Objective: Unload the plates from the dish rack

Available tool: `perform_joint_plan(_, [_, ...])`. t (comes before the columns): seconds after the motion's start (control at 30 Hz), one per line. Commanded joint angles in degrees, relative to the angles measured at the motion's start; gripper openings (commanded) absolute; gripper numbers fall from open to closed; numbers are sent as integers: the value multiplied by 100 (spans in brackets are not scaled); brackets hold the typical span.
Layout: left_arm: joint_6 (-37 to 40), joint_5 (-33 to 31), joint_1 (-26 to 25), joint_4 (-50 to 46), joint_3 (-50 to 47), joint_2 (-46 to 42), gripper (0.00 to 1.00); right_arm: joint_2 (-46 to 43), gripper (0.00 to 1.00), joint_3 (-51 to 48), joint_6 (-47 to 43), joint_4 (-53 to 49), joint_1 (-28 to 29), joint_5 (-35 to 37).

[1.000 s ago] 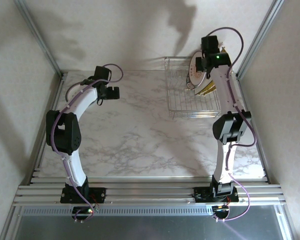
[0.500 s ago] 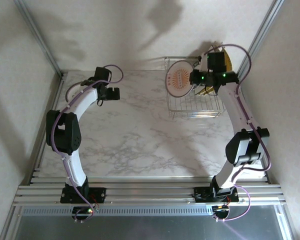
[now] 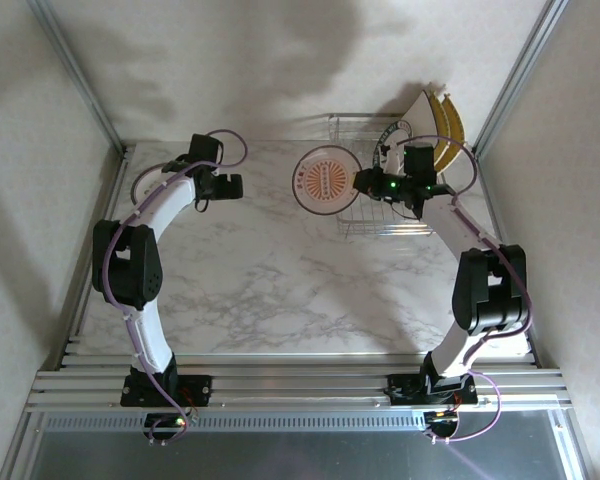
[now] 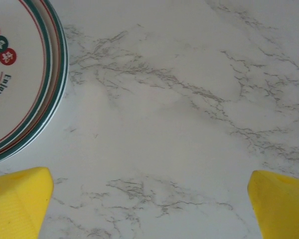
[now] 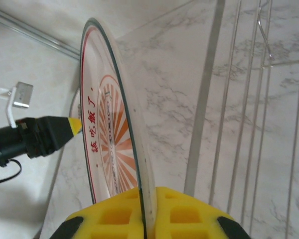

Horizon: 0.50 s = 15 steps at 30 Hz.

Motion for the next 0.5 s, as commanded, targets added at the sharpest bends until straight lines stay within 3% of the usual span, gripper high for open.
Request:
perform_joint_plan(0.0, [-102,590,-19,338,-139,-280,99,119,0,-128,286,825,-35,-433])
perform_joint_plan(0.2, [-804,3377,75,2204,-876,-849,100,415,0,-112,767,1494,-4,-870])
perform_joint_plan(0.3, [-1444,4334,45,3242,-1191,-831,99,522,0,38,832,1564,72,-967])
perform_joint_plan(0.47, [-2109,4836,-130,4258,-1525,-538,98,812,0,404,715,1283,214,-914])
